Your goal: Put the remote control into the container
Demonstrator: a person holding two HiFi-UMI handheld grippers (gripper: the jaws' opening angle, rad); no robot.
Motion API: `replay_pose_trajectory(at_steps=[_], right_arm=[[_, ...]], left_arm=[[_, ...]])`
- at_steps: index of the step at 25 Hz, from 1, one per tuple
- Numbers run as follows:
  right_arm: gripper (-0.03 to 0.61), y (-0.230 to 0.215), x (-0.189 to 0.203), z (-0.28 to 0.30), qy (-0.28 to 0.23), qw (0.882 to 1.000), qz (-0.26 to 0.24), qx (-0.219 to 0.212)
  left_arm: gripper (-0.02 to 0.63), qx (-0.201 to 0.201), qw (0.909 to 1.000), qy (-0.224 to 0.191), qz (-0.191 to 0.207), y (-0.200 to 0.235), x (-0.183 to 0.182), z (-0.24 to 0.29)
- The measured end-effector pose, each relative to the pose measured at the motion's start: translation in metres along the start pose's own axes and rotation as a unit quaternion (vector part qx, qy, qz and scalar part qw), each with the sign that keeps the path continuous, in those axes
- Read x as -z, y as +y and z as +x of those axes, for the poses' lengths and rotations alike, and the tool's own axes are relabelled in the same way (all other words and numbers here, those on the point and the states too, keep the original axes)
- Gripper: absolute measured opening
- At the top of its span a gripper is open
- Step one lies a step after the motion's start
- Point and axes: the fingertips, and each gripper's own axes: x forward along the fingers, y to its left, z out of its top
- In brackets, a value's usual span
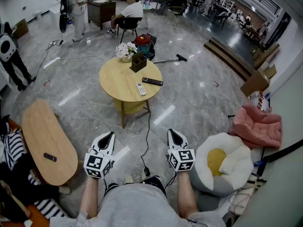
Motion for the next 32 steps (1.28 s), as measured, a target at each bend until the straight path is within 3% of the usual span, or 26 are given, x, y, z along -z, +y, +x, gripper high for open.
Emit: replay_pose_trajectory(at_steps=[20,32], right_arm=[[0.005,0.009,-0.01,0.039,0.005,1.0,-0.006,-0.022],[0.005,-0.029,-0.019,0.136,0.009,0.999,0.002,-0.042]], left_arm=[[0.006,-0.002,0.9999,-0.007,0.007,0.02,-0.01,0.02],[0.007,-0.018,0.9997,0.008,0.014,0.063,-0.02,0.101]])
